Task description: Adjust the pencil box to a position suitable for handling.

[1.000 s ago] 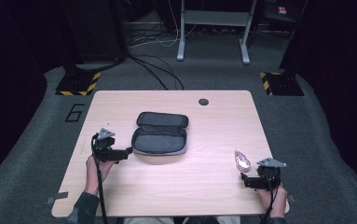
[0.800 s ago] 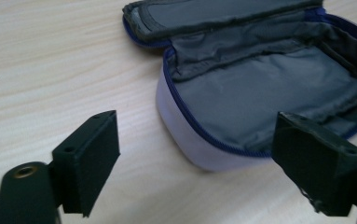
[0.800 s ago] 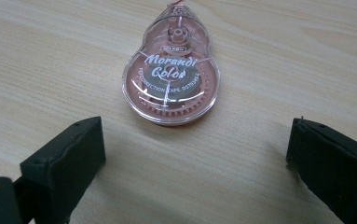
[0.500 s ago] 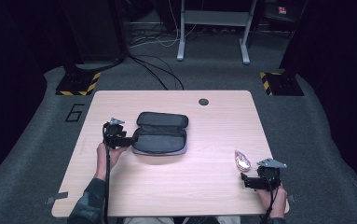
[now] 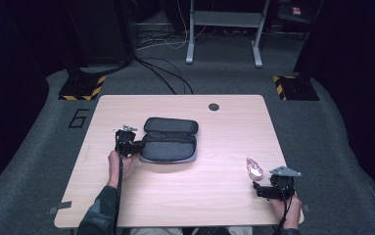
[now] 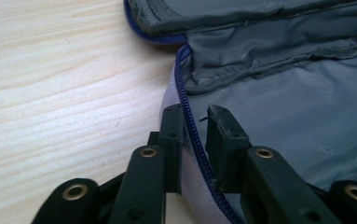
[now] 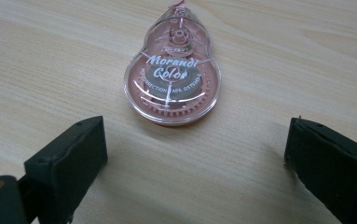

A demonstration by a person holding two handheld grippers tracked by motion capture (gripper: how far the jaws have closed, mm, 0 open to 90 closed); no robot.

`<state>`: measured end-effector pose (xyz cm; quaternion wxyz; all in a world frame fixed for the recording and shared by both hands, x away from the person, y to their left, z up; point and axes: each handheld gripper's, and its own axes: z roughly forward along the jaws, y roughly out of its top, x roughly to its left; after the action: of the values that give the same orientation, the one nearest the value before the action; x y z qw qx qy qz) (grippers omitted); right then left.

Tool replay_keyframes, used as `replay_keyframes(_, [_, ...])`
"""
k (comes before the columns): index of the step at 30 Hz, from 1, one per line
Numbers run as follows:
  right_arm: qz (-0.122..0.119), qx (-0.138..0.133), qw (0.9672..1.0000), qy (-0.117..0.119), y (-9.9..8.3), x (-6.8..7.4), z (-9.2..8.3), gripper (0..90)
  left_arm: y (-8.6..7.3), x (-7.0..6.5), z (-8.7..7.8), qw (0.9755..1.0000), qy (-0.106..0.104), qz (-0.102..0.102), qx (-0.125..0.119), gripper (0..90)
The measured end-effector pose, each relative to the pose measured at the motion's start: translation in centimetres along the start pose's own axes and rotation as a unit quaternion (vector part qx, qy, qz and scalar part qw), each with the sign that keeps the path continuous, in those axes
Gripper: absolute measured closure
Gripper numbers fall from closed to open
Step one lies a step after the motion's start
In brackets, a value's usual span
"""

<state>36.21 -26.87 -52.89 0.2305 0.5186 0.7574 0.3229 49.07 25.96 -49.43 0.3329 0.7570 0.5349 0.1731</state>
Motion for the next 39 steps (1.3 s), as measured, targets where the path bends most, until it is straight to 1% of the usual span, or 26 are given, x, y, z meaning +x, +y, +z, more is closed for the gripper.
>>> replay_keyframes(1, [0.000,0.000,1.0000,0.000,0.0,0.0,0.0,5.1,-0.2,-0.3,0.1,1.0000,0.004,-0.008,-0.004,78.9])
replay_keyframes(2, [0.000,0.000,1.0000,0.000,0.0,0.0,0.0,5.1,-0.2,-0.4,0.0,1.0000,0.003,-0.008,-0.003,79.9])
replay_keyframes(3, [0.000,0.000,1.0000,0.000,0.0,0.0,0.0,5.1,-0.3,-0.5,0.1,0.9999,0.003,-0.011,-0.005,80.8])
replay_keyframes(6, [0.001,0.000,1.0000,0.000,0.0,0.0,0.0,5.1,-0.5,-1.0,0.2,0.9997,-0.008,-0.019,-0.009,83.5])
replay_keyframes(7, [0.001,0.000,1.0000,0.000,0.0,0.0,0.0,5.1,-0.5,-1.2,0.3,0.9998,-0.008,-0.019,-0.009,84.2])
replay_keyframes(8, [0.002,0.000,1.0000,0.000,0.0,0.0,0.0,5.1,-0.5,-1.4,0.4,0.9995,-0.017,-0.023,-0.011,84.7])
replay_keyframes(11, [0.003,0.001,1.0000,-0.001,0.0,0.0,0.0,5.2,-0.4,-2.0,0.6,0.9993,-0.027,-0.023,-0.011,85.2])
replay_keyframes(13, [0.004,0.003,1.0000,0.000,0.0,0.0,0.0,5.2,-0.4,-2.6,0.9,0.9990,-0.032,-0.026,-0.014,85.6])
replay_keyframes(14, [0.003,0.002,1.0000,0.000,0.0,0.0,0.0,5.2,-0.3,-2.8,1.0,0.9989,-0.036,-0.023,-0.017,85.9])
replay_keyframes(16, [0.003,0.003,1.0000,0.000,0.0,0.0,0.0,5.2,-0.3,-3.3,1.2,0.9991,-0.038,-0.017,-0.014,86.2])
replay_keyframes(20, [-0.001,0.001,1.0000,0.001,0.0,0.0,0.0,5.7,0.0,-4.6,1.7,0.9987,-0.044,-0.016,-0.022,86.4])
replay_keyframes(21, [-0.001,0.001,1.0000,0.002,0.0,0.0,0.0,5.9,0.0,-4.8,1.8,0.9987,-0.046,-0.013,-0.021,86.4])
replay_keyframes(24, [0.001,0.002,1.0000,0.003,0.0,0.0,0.0,5.9,0.1,-5.6,2.1,0.9984,-0.049,-0.014,-0.025,86.1])
replay_keyframes(25, [0.000,0.002,1.0000,0.003,0.0,0.0,0.0,5.9,0.1,-5.9,2.2,0.9979,-0.052,-0.022,-0.031,85.9])
replay_keyframes(26, [0.000,0.002,1.0000,0.003,0.0,-0.1,0.0,5.9,0.1,-6.0,2.3,0.9980,-0.056,-0.015,-0.025,85.9])
replay_keyframes(27, [0.001,0.002,1.0000,0.003,0.0,-0.1,0.0,5.9,0.1,-6.4,2.4,0.9977,-0.055,-0.022,-0.034,85.7])
replay_keyframes(28, [0.001,0.003,1.0000,0.003,0.0,-0.1,0.0,5.9,0.2,-6.5,2.4,0.9980,-0.055,-0.013,-0.027,85.5])
replay_keyframes(29, [0.000,0.002,1.0000,0.003,0.0,0.0,0.0,6.0,0.2,-6.7,2.5,0.9979,-0.056,-0.016,-0.030,85.4])
replay_keyframes(31, [0.001,0.002,1.0000,0.004,0.0,-0.1,0.0,6.0,0.2,-7.0,2.5,0.9979,-0.059,-0.009,-0.027,84.3])
replay_keyframes(32, [0.002,0.002,1.0000,0.004,0.0,-0.1,0.0,6.0,0.2,-7.3,2.5,0.9977,-0.059,-0.015,-0.030,83.2])
replay_keyframes(33, [0.002,0.001,1.0000,0.004,0.0,-0.1,0.0,6.0,0.2,-7.3,2.4,0.9976,-0.062,-0.007,-0.029,81.2])
replay_keyframes(36, [0.001,0.001,1.0000,0.005,0.0,-0.1,0.0,6.3,0.2,-7.3,2.2,0.9969,-0.074,-0.011,-0.025,65.4])
replay_keyframes(38, [0.001,0.000,1.0000,0.004,0.0,-0.1,0.0,6.3,0.1,-7.1,1.8,0.9969,-0.074,-0.006,-0.026,53.5])
replay_keyframes(39, [0.001,0.001,1.0000,0.004,0.0,-0.1,0.0,6.3,0.0,-7.0,1.5,0.9966,-0.077,-0.008,-0.028,48.6])
